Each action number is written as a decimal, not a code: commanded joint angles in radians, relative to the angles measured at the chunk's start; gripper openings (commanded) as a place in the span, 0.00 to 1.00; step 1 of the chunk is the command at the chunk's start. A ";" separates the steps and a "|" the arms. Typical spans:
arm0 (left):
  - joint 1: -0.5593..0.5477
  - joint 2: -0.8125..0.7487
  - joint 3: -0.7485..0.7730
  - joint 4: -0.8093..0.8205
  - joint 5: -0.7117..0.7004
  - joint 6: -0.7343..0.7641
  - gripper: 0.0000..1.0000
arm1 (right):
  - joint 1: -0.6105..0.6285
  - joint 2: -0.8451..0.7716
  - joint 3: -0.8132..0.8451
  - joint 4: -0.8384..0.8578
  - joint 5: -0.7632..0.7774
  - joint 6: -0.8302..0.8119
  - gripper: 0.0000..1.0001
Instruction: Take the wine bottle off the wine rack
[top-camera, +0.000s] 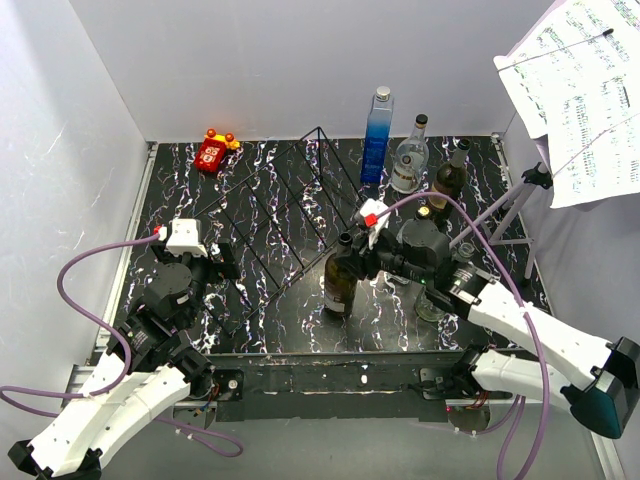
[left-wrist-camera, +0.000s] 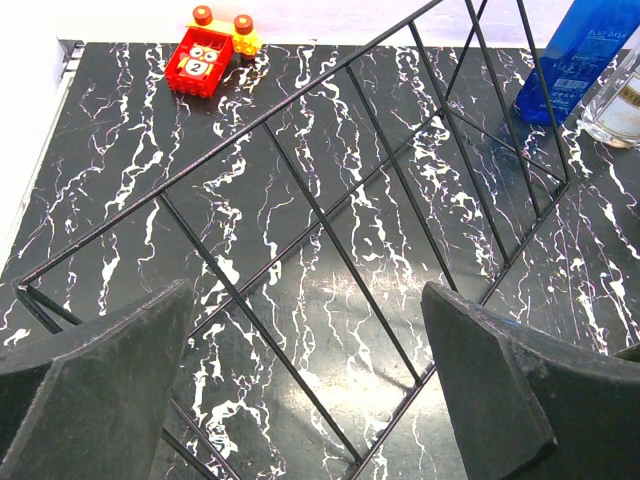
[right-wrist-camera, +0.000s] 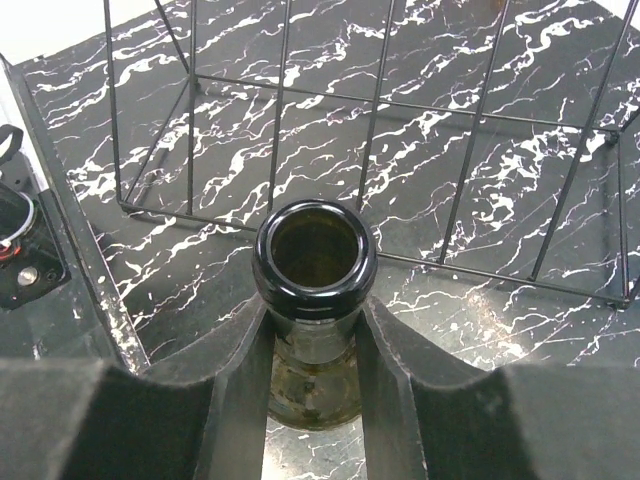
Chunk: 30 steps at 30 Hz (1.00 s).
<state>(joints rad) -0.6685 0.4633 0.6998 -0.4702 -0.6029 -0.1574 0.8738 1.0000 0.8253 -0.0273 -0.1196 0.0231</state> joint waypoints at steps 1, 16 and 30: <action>0.001 0.009 -0.008 0.012 -0.003 0.010 0.98 | 0.005 -0.063 -0.031 0.182 -0.068 -0.008 0.17; 0.000 0.002 -0.006 0.008 0.026 0.021 0.98 | 0.007 -0.083 0.096 0.029 -0.086 0.021 0.68; 0.001 -0.029 0.263 -0.053 0.505 -0.100 0.98 | 0.007 -0.115 0.426 -0.482 0.342 0.411 0.87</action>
<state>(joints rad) -0.6689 0.4301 0.8913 -0.5152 -0.2726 -0.2230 0.8776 0.9279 1.1847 -0.3592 0.0441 0.2398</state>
